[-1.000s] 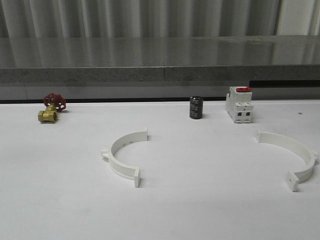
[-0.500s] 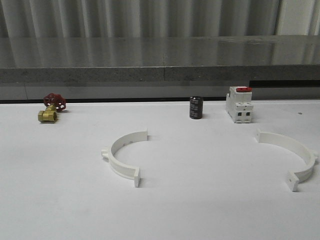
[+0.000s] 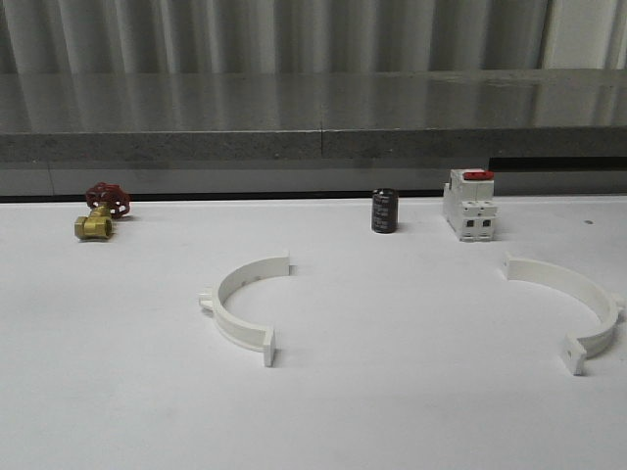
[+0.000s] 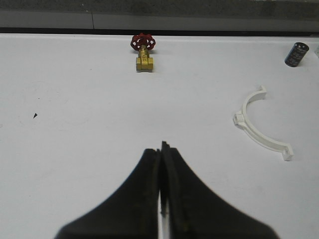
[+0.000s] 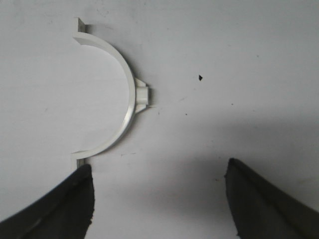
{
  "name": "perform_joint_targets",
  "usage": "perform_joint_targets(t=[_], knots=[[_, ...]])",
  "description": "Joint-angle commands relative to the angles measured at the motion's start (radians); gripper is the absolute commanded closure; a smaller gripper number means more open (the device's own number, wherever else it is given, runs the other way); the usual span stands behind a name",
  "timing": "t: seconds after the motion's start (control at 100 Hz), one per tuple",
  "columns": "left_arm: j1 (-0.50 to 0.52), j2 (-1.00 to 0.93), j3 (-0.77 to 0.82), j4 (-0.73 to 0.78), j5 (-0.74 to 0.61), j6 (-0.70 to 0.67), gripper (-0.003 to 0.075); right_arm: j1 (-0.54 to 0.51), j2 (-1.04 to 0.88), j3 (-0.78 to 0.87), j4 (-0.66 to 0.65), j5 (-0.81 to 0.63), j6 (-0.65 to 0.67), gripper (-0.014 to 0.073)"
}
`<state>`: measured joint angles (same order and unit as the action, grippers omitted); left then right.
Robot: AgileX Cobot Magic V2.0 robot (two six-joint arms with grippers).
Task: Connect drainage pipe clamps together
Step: 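Lower the right gripper onto the other white clamp half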
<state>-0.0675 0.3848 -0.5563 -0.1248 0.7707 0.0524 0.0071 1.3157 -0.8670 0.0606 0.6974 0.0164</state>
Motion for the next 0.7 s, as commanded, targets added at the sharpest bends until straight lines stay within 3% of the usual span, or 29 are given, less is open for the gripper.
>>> perform_joint_targets(t=[0.0, 0.69], knots=[[0.001, 0.006, -0.026, -0.017, -0.064, -0.002, 0.0741, 0.019, 0.04, -0.064, 0.009, -0.058, -0.025, 0.0041], [0.001, 0.006, -0.026, -0.017, -0.064, -0.002, 0.0741, 0.041, 0.39, -0.181, 0.012, -0.121, -0.064, 0.0044]])
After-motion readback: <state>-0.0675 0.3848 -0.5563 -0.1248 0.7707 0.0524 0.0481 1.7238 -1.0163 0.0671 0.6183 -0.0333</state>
